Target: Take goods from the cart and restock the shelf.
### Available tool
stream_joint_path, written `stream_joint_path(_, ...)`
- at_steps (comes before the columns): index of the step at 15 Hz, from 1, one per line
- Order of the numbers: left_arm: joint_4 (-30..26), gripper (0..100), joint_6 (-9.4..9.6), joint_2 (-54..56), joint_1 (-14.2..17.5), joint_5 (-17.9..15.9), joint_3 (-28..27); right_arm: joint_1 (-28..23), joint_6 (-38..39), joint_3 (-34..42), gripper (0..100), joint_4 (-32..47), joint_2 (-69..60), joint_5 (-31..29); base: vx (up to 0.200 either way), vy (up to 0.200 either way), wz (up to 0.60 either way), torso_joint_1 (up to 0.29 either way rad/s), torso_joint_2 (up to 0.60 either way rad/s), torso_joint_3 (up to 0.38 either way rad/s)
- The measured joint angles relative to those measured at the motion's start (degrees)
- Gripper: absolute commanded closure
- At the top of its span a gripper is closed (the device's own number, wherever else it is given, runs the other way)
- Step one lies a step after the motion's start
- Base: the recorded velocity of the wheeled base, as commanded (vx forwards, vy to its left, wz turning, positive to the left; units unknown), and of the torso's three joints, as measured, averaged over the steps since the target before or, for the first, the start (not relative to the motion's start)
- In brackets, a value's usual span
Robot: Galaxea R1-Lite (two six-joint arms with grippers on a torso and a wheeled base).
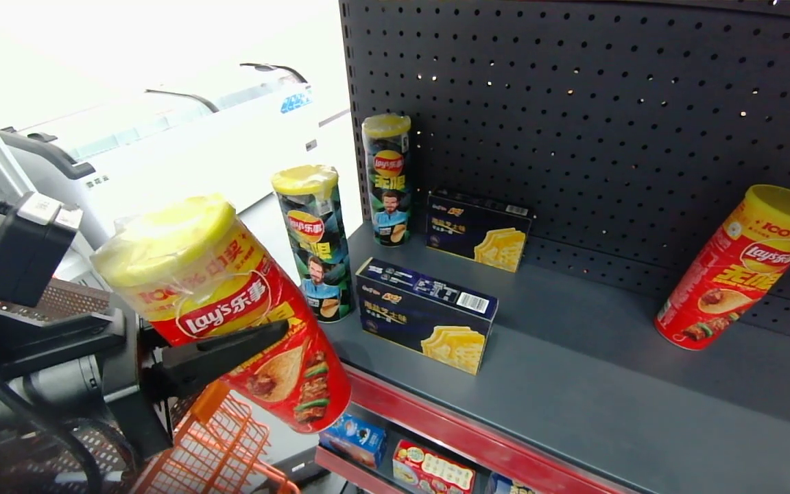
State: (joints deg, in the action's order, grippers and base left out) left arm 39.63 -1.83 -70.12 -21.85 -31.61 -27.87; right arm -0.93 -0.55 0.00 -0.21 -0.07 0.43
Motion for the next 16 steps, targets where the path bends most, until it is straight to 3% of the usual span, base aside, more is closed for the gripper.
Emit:
stream_joint_path(5,-1.4,100,0.27,-0.3,-1.4,-0.8,-0.1,0.0,0.0,0.0,0,0.0,0.0,0.0,0.000,0.000,0.00,0.000,0.00,0.000)
stream_joint_path(16,-3.1,100,0.28,-0.2,-2.7,-0.7,-0.7,0.0,0.0,0.0,0,0.0,0.0,0.0,0.000,0.000,-0.60,0.002,0.00,0.003)
